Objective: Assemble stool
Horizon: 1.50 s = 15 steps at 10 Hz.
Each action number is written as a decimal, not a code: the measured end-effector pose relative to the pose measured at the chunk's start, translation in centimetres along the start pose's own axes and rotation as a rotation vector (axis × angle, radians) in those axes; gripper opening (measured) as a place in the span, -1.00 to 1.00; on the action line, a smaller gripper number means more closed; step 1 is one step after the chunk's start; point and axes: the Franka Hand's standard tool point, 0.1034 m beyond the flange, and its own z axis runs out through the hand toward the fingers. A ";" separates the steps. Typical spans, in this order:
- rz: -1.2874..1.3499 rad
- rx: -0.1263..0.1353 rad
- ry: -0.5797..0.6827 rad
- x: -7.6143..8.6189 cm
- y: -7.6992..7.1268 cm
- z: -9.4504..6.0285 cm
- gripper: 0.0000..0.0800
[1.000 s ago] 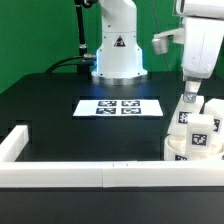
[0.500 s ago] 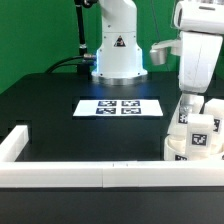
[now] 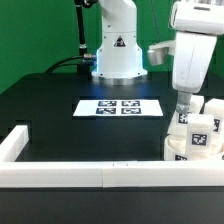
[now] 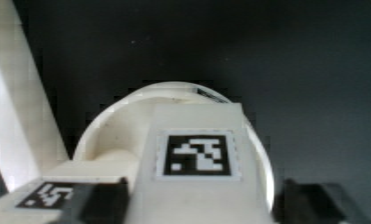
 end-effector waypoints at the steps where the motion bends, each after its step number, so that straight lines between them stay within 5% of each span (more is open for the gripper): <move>1: 0.075 0.000 0.000 0.0 0.0 0.0 -0.16; 7: 0.613 -0.009 0.005 0.7 1.2 0.1 -0.16; 10: 0.972 0.022 -0.035 1.0 1.1 0.1 -0.16; 11: 1.105 0.045 -0.028 1.0 1.2 0.2 -0.16; 12: 1.222 0.095 -0.005 0.6 1.4 0.3 -0.16; 15: 1.430 0.101 0.020 0.5 1.6 0.3 -0.16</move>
Offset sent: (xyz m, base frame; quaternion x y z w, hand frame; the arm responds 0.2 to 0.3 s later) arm 0.0000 0.0000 0.0000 0.0000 0.0000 0.1296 0.9916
